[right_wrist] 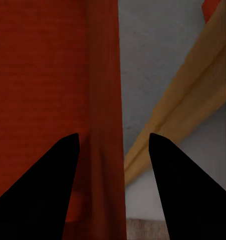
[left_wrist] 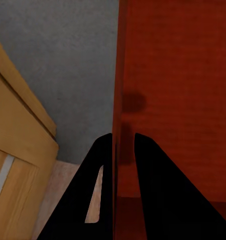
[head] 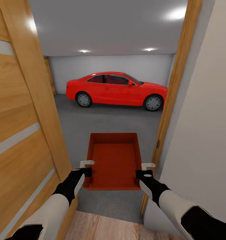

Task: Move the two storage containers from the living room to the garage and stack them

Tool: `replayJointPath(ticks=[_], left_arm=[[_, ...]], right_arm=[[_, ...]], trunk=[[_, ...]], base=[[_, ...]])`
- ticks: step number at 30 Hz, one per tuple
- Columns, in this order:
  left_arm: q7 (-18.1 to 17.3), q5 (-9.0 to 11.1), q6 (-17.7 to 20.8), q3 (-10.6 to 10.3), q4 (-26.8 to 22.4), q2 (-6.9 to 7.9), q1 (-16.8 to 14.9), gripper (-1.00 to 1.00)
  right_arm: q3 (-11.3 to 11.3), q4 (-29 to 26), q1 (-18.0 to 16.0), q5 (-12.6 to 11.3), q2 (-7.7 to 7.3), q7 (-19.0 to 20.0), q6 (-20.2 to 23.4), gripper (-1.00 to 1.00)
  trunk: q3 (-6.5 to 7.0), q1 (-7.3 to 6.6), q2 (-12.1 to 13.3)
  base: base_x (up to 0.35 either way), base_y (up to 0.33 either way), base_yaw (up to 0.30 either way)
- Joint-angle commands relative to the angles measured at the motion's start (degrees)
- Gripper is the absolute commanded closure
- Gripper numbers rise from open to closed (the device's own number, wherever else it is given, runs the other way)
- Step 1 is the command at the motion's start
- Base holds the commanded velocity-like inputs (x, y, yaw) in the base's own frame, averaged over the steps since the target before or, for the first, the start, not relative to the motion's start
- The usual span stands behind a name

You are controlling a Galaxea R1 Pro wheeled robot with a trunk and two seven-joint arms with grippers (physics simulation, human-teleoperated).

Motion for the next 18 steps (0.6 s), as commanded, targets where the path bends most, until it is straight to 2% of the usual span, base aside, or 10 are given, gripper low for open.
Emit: replayJointPath(ticks=[1,18], left_arm=[[0.13,0.22,0.4,1.02,-0.25,-1.24,-0.09,1.0],[0.13,0.22,0.46,0.93,-0.25,-1.24,-0.09,1.0]], right_arm=[[0.46,0.06,-0.01,0.02,-0.01,-0.54,0.34,1.0],[0.46,0.06,-0.01,0.05,-0.02,-0.53,0.31,1.0]], trunk=[[-0.13,0.04,-0.14],[-0.13,0.04,-0.14]], base=[[0.062,0.074,-0.04],[0.179,0.252,-0.003]])
